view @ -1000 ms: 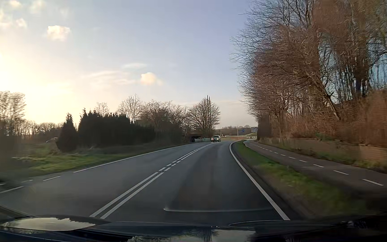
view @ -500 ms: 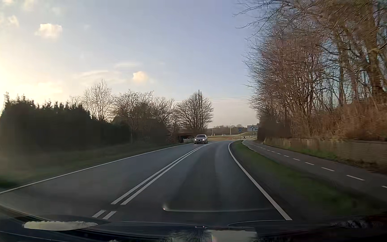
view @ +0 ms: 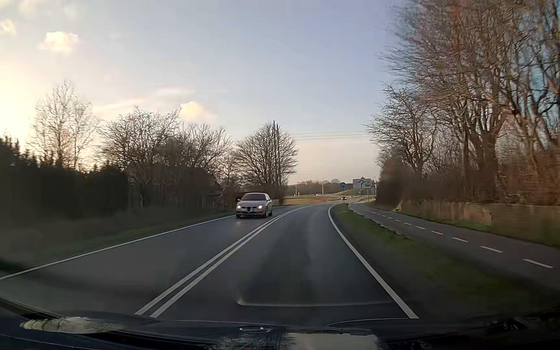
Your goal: Follow the waypoints while adhering to traffic rules and regulations
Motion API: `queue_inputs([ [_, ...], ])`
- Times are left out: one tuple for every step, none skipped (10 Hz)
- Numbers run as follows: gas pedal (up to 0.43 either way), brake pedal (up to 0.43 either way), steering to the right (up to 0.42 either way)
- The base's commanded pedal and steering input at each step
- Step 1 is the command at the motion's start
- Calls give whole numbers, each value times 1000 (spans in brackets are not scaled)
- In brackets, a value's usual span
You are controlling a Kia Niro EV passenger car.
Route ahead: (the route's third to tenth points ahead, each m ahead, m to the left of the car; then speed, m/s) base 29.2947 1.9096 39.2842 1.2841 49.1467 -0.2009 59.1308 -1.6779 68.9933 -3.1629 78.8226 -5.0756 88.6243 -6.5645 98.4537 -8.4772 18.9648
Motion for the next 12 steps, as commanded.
queue_inputs([
  [150,0,16],
  [150,0,14],
  [150,0,14],
  [150,0,14],
  [157,0,14],
  [157,0,14],
  [169,0,14],
  [169,0,14],
  [169,0,14],
  [157,0,14],
  [157,0,16],
  [138,0,19],
])
